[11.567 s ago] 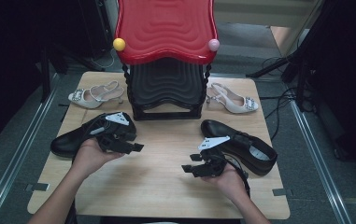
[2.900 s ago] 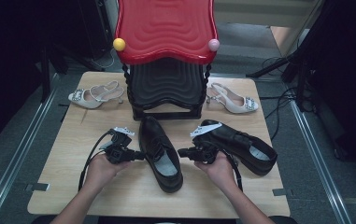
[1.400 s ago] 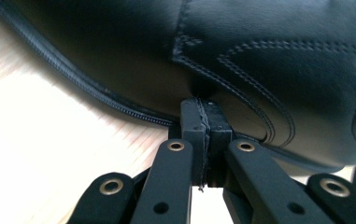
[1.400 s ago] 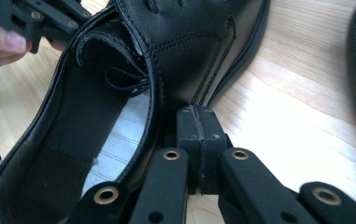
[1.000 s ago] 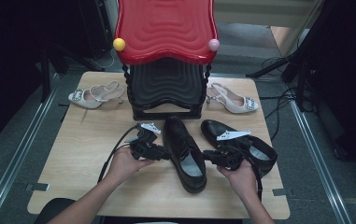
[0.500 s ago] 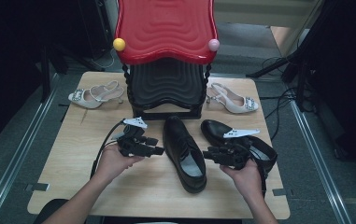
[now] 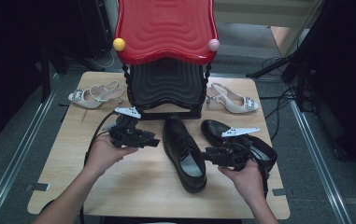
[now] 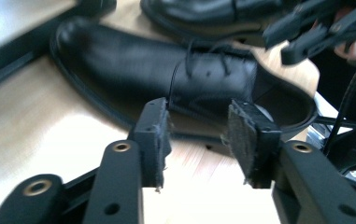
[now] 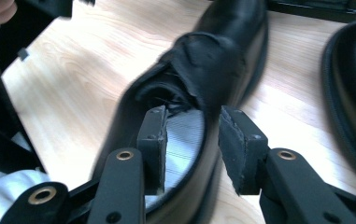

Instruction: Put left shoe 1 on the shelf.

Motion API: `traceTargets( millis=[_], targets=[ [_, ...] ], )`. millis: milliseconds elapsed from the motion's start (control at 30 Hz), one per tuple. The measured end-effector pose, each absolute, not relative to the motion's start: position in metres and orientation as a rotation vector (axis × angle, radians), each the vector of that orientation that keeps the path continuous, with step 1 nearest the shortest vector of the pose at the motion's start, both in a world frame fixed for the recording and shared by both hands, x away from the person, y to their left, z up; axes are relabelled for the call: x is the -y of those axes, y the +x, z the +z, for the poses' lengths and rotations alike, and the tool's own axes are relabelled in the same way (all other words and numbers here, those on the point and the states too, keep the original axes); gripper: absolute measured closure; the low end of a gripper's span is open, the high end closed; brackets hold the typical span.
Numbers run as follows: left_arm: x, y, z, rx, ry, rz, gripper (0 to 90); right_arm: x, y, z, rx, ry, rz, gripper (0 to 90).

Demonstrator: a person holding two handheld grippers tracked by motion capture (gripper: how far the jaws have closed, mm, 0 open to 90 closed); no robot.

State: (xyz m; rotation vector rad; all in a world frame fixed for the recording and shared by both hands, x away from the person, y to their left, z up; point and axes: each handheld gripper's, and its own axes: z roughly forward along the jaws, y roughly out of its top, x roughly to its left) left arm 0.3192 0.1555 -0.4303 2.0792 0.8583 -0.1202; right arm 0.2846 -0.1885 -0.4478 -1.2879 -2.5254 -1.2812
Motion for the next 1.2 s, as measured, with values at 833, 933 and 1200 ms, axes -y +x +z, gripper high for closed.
traceTargets(
  millis=[833, 933, 1200],
  targets=[
    [-0.162, 0.371, -0.344, -0.787, 2.049, -0.024, 67.2, 0.118, 0.285, -0.451, 2.560, -1.145, -1.003, 66.2],
    [-0.161, 0.374, -0.335, -0.772, 2.061, -0.002, 54.7, 0.110, 0.288, -0.457, 2.573, -1.126, -0.962, 67.5],
    [-0.160, 0.380, -0.310, -0.737, 2.069, 0.062, 52.0, 0.102, 0.291, -0.464, 2.595, -1.135, -0.908, 67.8]
  ],
)
